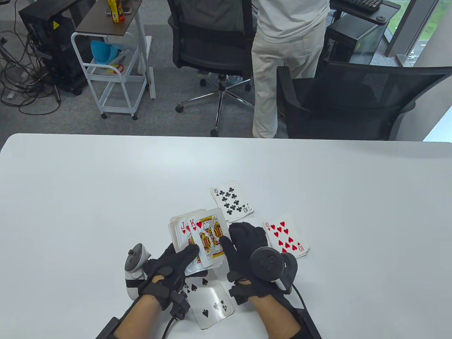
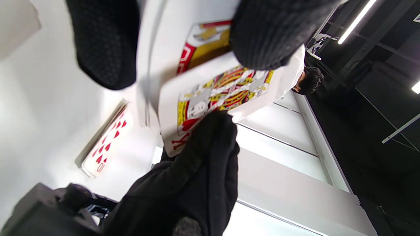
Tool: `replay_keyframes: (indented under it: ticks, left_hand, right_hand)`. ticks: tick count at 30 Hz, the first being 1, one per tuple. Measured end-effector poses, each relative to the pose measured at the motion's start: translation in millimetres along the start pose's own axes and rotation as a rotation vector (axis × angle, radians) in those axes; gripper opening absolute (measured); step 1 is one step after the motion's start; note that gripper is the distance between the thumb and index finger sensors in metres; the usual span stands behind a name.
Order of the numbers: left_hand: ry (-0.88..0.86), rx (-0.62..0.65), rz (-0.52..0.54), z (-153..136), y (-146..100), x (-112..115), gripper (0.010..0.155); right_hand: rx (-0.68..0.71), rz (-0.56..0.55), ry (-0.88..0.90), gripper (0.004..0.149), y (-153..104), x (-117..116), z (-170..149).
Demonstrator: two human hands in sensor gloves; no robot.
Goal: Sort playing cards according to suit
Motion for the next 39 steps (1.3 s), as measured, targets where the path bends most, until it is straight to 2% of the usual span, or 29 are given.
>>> replay_keyframes:
  ticks: [10, 17, 20, 24, 27, 32, 36, 39]
  left_hand:
    - [-0.008, 0.013, -0.002, 1.8, -0.2, 0.3, 0.06]
    - [0.007, 0.013, -0.013, 1.4, -0.1, 1.9, 0.061]
    - [0.012, 0.01, -0.013, 0.6, 0.0, 2.0, 0.06]
    - [0.018, 0.006, -0.015, 0.5, 0.3, 2.2, 0.061]
    - [0.016, 0.004, -0.013, 0.0, 0.4, 2.3, 0.061]
    - [0.02, -0.002, -0.013, -0.6, 1.0, 3.1, 0.061]
    - [0.023, -0.004, -0.018, -0.8, 1.1, 4.2, 0.061]
    - [0.019, -0.001, -0.019, -0.7, 1.3, 4.6, 0.061]
  right_hand:
    - [-0.087, -0.125, 0.019, 0.039, 6.2, 36.6, -28.2]
    - [-0.187, -0.212, 0.028, 0.038, 7.5, 68.1, -59.6]
    - [-0.237, -0.22, -0.006, 0.038, 6.8, 79.3, -72.3]
    - [-0.28, -0.239, -0.157, 0.038, 6.6, 99.3, -83.2]
    - [-0.342, -0.247, -0.163, 0.039, 4.5, 109.0, -98.6]
    - [-0.486, -0.119, -0.191, 0.039, 3.1, 113.4, -123.6]
    - [-0.627, 0.12, -0.176, 0.038, 1.5, 96.0, -146.1]
    - [-0.647, 0.216, -0.263, 0.038, 3.4, 78.4, -149.0]
Point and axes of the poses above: the tracker on the back of each hand, its own z axis roughly to the thumb side, its own y axis roughly from the wrist to the fingertips, x = y × z, the point moved 3 cm from there along y, roughly from the wrist to the fingertips, and after that the axes turned 2 degrees about x, right-handed, at the moved point
